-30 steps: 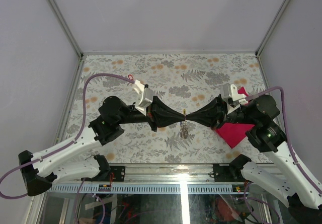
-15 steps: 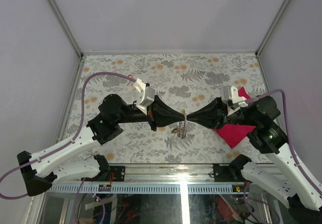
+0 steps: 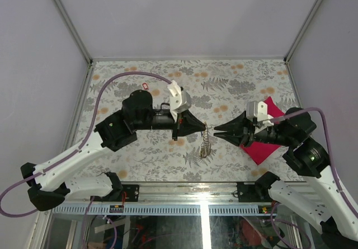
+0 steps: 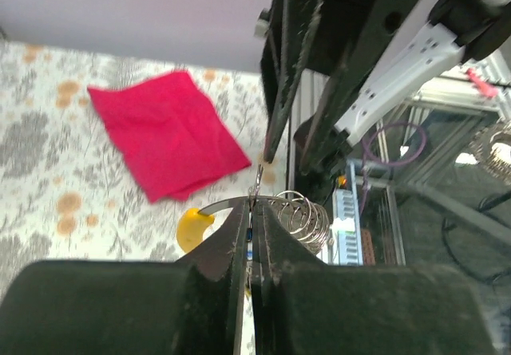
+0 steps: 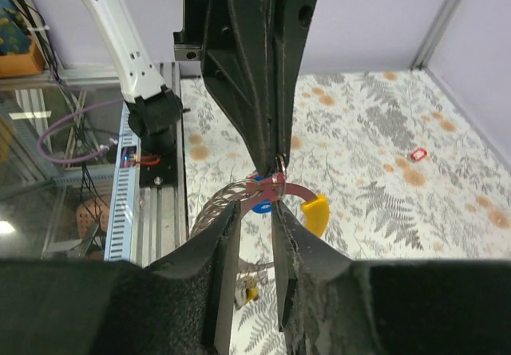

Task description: Put the keys on the keyring

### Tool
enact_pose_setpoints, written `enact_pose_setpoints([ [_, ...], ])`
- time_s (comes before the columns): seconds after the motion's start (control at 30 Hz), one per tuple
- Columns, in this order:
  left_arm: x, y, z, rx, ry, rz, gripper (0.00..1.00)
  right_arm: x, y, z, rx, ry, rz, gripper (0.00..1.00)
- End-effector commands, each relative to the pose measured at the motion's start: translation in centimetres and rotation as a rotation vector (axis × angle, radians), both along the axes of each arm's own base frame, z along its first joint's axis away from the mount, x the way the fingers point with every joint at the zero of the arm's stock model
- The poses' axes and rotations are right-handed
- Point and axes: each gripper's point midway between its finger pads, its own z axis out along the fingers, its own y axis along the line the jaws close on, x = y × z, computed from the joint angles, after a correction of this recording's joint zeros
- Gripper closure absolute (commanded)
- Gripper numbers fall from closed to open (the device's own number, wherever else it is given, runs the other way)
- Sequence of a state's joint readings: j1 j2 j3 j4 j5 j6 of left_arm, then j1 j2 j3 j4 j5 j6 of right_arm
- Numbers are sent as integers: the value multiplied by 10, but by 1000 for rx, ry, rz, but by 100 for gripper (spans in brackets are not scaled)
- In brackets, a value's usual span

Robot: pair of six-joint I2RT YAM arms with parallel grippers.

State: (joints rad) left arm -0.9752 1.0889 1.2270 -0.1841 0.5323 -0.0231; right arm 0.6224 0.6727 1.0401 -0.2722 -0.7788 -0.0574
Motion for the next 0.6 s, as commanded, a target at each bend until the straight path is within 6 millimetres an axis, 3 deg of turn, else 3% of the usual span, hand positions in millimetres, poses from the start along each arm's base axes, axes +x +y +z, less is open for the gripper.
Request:
enact_pose_setpoints([
  [0.0, 10, 7, -39, 223, -2, 39, 100, 8, -11, -10, -74, -32, -76, 71],
  [0.23, 13, 13, -64, 454, -31, 41, 100, 14, -15, -33, -103, -22, -117, 70],
  [0.57, 3, 7, -76, 616, -93, 36, 100, 19, 4, -53, -44, -1, -46, 61],
])
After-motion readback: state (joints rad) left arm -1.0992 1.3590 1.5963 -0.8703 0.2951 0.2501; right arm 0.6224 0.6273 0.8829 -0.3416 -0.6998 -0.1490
